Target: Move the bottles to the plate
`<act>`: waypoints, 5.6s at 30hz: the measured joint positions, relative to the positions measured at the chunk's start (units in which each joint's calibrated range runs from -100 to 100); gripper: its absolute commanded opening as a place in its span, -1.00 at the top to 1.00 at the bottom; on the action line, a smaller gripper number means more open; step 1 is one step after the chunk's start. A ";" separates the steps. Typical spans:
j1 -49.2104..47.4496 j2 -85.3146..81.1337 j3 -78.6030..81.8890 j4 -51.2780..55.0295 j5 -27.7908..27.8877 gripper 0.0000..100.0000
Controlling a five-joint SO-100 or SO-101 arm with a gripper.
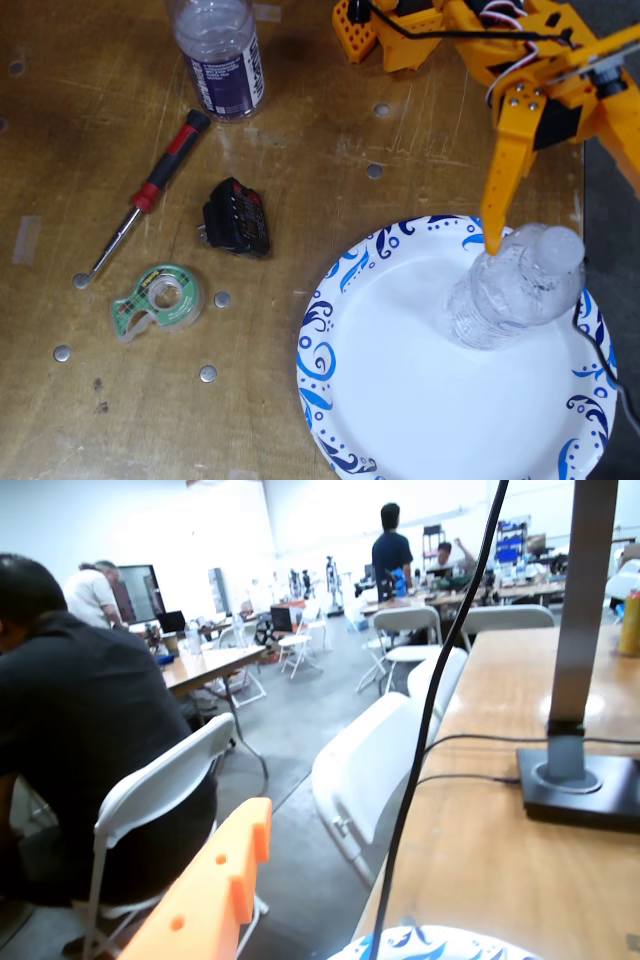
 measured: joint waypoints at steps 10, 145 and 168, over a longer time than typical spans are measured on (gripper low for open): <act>13.76 -20.97 5.49 19.15 0.00 0.51; 81.31 -67.62 24.64 70.04 8.02 0.23; 81.68 -67.53 27.16 69.36 4.58 0.29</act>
